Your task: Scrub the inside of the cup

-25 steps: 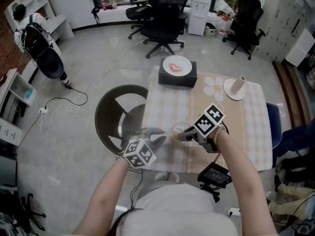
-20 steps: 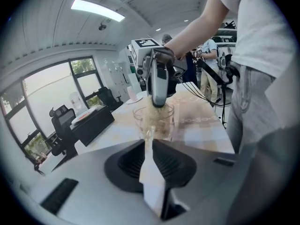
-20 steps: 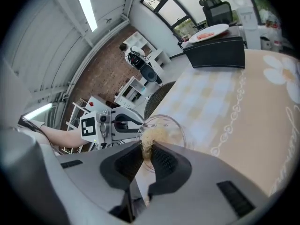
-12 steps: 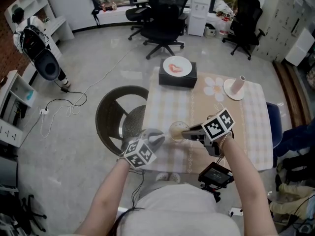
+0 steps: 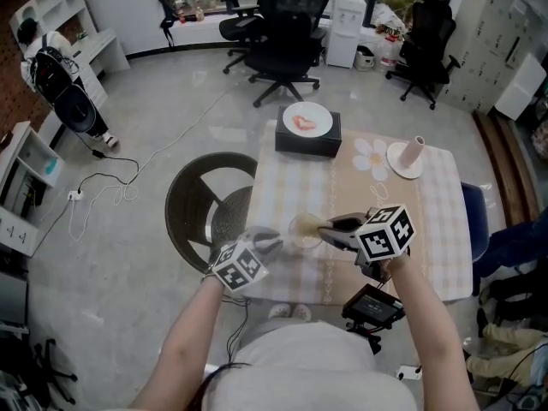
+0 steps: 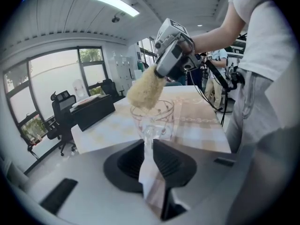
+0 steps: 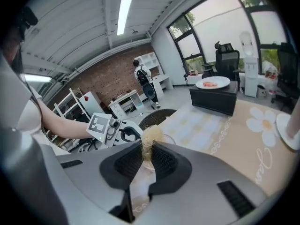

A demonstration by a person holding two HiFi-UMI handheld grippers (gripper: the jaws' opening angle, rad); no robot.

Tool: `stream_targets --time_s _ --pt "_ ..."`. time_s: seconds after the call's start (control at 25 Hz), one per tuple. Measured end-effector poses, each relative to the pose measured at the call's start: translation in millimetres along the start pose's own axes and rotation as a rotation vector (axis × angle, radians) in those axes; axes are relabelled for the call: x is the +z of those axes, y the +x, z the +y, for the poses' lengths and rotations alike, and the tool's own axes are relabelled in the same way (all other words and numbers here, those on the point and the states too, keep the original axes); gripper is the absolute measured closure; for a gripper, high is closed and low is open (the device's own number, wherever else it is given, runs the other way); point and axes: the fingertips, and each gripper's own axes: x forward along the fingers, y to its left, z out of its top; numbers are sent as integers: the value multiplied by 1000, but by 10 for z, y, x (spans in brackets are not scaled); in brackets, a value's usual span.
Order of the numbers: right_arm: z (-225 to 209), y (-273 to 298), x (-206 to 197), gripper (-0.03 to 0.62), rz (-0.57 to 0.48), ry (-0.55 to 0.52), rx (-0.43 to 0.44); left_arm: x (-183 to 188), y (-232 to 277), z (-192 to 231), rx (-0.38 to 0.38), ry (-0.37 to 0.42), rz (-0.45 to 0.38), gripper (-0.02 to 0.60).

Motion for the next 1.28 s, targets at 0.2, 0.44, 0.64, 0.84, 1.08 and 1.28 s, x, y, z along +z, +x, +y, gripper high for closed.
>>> stream_targets --time_s 0.2,0.44,0.64,0.84,1.08,1.28 --pt "148 23 186 542 -97 -193 0 5 -12 -26 -38 -19 10 526" --pt "294 112 257 542 -144 -391 -10 17 -58 -17 -54 -12 19 515" --pt "363 272 139 542 -93 -590 -54 50 -45 -51 -101 -36 22 491" --pt "384 380 2 542 -28 -663 -44 28 -22 -15 -87 -46 30 505" --pt "306 404 56 542 -28 -662 -101 35 -21 0 -90 -37 26 523" --pt "168 410 121 542 -33 -626 -161 37 -10 -5 -92 -35 28 523"
